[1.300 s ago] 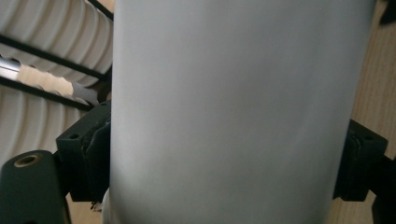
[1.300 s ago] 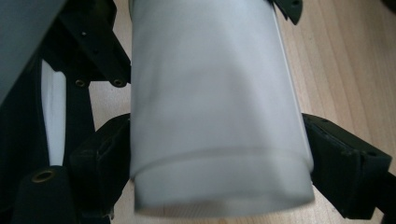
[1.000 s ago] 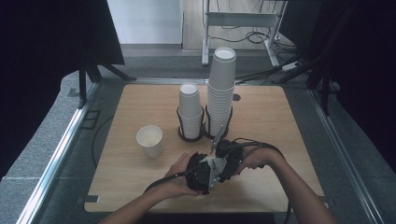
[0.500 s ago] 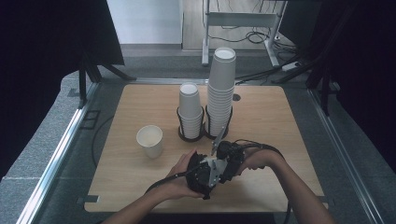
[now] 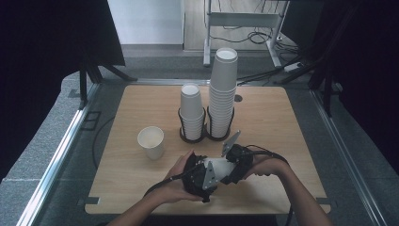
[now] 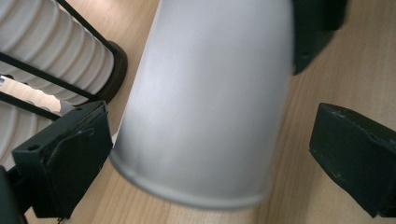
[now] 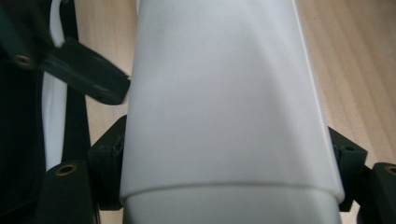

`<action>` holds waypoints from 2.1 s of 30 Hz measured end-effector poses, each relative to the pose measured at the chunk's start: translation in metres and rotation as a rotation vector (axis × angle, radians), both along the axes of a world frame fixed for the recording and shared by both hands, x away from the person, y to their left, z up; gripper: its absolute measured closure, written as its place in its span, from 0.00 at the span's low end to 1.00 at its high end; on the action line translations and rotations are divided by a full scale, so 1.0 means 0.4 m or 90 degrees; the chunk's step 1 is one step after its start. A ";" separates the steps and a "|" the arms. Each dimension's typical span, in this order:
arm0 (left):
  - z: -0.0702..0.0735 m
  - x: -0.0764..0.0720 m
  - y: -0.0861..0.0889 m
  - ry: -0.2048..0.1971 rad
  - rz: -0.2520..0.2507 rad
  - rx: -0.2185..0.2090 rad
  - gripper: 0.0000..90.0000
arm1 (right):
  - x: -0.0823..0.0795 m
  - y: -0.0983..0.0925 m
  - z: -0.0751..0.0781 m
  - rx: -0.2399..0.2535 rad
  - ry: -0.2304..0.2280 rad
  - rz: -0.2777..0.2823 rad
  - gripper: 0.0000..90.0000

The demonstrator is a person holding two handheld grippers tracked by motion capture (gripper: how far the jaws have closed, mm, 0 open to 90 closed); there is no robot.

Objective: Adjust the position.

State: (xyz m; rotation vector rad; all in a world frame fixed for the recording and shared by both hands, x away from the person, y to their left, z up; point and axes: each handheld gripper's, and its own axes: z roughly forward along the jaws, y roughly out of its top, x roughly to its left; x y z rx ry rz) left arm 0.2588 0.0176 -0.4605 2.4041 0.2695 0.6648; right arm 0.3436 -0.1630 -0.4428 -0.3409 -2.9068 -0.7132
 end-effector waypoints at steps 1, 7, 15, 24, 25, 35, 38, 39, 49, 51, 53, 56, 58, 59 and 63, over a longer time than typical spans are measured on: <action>0.003 -0.003 0.005 -0.001 0.001 -0.007 0.00 | 0.000 -0.002 0.000 0.005 -0.001 -0.003 0.26; 0.017 -0.008 0.050 0.007 0.024 -0.052 0.00 | 0.002 -0.014 0.001 0.042 -0.023 -0.026 0.26; 0.030 0.006 0.104 0.041 0.076 -0.151 0.00 | 0.004 -0.025 0.005 0.086 -0.049 -0.064 0.26; 0.034 0.018 0.126 0.071 0.099 -0.201 0.01 | 0.000 -0.008 -0.005 0.149 -0.084 -0.124 0.25; 0.037 0.021 0.128 0.072 0.103 -0.208 0.01 | -0.001 -0.008 -0.008 0.155 -0.086 -0.127 0.25; 0.062 0.024 0.138 0.085 0.108 -0.254 0.01 | -0.039 -0.005 -0.012 0.238 -0.126 -0.161 0.25; 0.067 0.026 0.139 0.096 0.109 -0.264 0.01 | -0.054 -0.007 -0.015 0.254 -0.144 -0.170 0.25; 0.069 0.028 0.140 0.101 0.111 -0.271 0.01 | -0.058 -0.008 -0.018 0.264 -0.150 -0.179 0.25; 0.084 0.034 0.146 0.113 0.122 -0.299 0.02 | -0.077 -0.018 -0.038 0.348 -0.146 -0.231 0.25; 0.085 0.034 0.150 0.114 0.122 -0.300 0.02 | -0.081 -0.019 -0.040 0.363 -0.150 -0.237 0.25; 0.084 0.035 0.155 0.114 0.128 -0.297 0.02 | -0.086 -0.021 -0.040 0.375 -0.157 -0.243 0.25; 0.079 0.039 0.162 0.119 0.137 -0.300 0.02 | -0.086 -0.024 -0.042 0.383 -0.164 -0.255 0.25; 0.076 0.040 0.165 0.121 0.142 -0.300 0.02 | -0.086 -0.027 -0.044 0.388 -0.173 -0.267 0.25; 0.076 0.041 0.167 0.123 0.143 -0.302 0.02 | -0.086 -0.030 -0.046 0.398 -0.171 -0.271 0.25; 0.067 0.045 0.170 0.150 0.139 -0.326 0.03 | -0.087 -0.034 -0.053 0.411 -0.185 -0.274 0.25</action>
